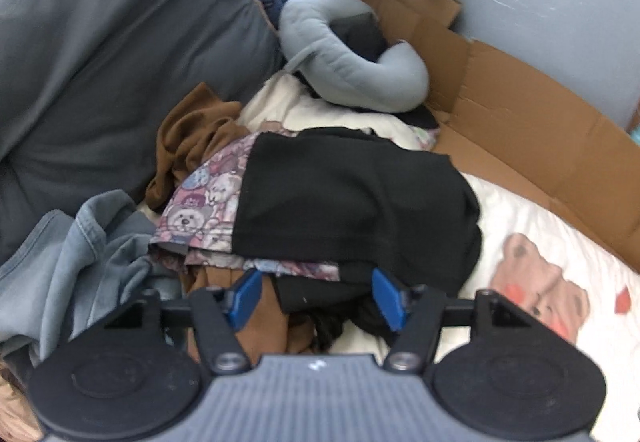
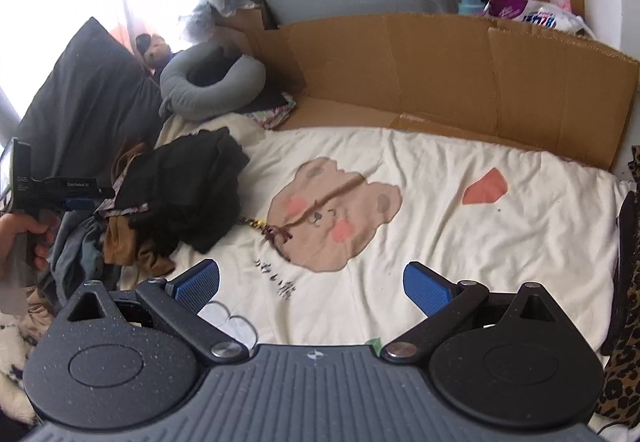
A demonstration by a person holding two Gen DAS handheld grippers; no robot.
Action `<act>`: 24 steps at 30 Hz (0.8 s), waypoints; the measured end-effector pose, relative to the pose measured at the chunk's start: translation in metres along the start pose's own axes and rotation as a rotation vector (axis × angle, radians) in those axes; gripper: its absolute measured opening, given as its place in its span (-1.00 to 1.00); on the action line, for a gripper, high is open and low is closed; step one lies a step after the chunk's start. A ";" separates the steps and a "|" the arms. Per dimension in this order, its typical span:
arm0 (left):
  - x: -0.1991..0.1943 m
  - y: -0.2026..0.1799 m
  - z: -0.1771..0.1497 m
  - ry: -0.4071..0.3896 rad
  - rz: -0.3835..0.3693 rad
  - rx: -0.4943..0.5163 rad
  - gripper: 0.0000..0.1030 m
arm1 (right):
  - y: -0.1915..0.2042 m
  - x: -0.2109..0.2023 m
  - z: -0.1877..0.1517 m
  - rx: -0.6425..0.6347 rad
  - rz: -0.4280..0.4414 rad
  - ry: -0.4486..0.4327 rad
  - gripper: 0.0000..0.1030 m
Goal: Fold clothes
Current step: 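Move the left tool toward the black hoodie in the clothes pile, then close the left tool on the hoodie's bear-print lining edge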
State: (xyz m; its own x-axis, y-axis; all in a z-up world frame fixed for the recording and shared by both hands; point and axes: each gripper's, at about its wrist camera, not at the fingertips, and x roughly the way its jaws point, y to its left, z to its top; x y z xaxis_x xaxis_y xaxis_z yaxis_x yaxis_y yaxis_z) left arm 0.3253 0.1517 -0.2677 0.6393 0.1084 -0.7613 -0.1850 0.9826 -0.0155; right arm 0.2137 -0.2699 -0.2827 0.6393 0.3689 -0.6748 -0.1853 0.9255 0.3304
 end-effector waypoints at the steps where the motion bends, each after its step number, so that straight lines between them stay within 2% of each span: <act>1: 0.005 0.001 0.000 -0.006 0.004 -0.006 0.24 | -0.001 0.001 -0.002 -0.001 -0.006 -0.003 0.95; 5: 0.019 0.009 -0.002 -0.051 0.014 -0.014 0.27 | -0.009 0.007 -0.010 0.012 -0.019 0.012 0.95; 9: 0.034 0.022 -0.002 -0.055 0.000 -0.083 0.28 | -0.012 0.016 -0.018 0.011 -0.037 0.034 0.95; 17: 0.065 0.037 -0.011 -0.073 0.012 -0.103 0.38 | -0.004 0.028 -0.031 -0.028 -0.047 0.085 0.95; 24: 0.083 0.044 -0.016 -0.077 -0.017 -0.182 0.41 | 0.000 0.040 -0.042 -0.053 -0.055 0.142 0.95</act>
